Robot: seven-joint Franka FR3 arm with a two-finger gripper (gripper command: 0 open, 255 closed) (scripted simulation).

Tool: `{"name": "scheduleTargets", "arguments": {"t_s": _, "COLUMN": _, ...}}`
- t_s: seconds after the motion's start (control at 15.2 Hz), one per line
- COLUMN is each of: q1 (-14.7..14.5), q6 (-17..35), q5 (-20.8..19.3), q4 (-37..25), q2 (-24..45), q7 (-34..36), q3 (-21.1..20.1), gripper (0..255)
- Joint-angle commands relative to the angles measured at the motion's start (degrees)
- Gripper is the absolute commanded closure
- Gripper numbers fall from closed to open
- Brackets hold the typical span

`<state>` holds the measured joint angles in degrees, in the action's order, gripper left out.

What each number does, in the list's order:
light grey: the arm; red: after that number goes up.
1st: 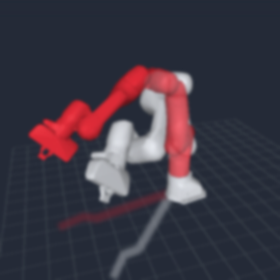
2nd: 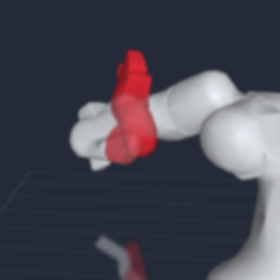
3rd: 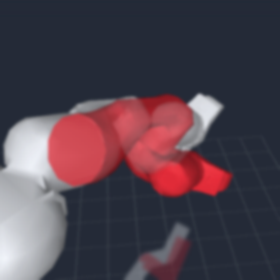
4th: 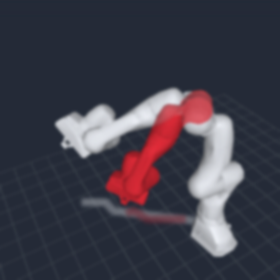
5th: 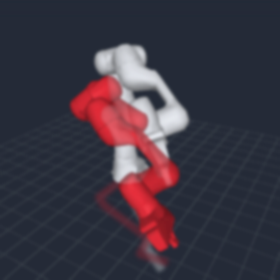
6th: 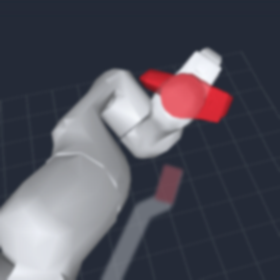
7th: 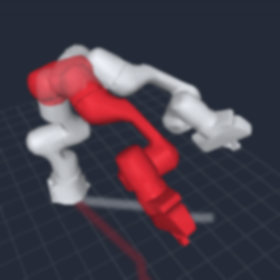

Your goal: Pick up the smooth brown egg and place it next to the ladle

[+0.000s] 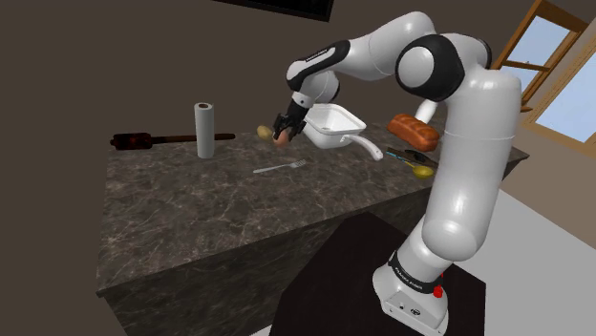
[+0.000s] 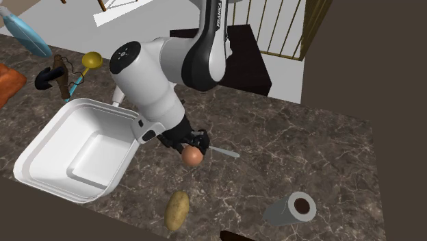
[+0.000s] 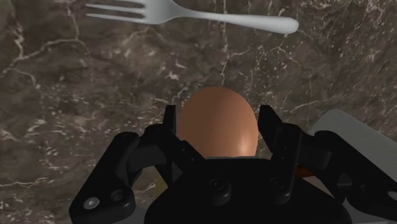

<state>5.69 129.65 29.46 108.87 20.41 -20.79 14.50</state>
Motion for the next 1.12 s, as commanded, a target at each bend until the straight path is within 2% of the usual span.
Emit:
{"name": "scheduleTargets", "arguments": {"t_s": 0.0, "q1": -0.1, "q6": -1.3, "q5": -0.7, "q4": -0.6, "q2": -0.8, "q7": 0.7, "q3": 0.3, "gripper": 255}}
{"name": "scheduleTargets", "arguments": {"t_s": 0.92, "q1": -0.6, "q6": -9.4, "q5": -4.5, "q4": -4.7, "q2": -5.7, "q7": 5.2, "q3": 1.5, "gripper": 255}}
{"name": "scheduleTargets", "arguments": {"t_s": 1.06, "q1": 0.0, "q6": -9.5, "q5": -4.6, "q4": -3.7, "q2": -6.6, "q7": 4.1, "q3": 2.0, "gripper": 255}}
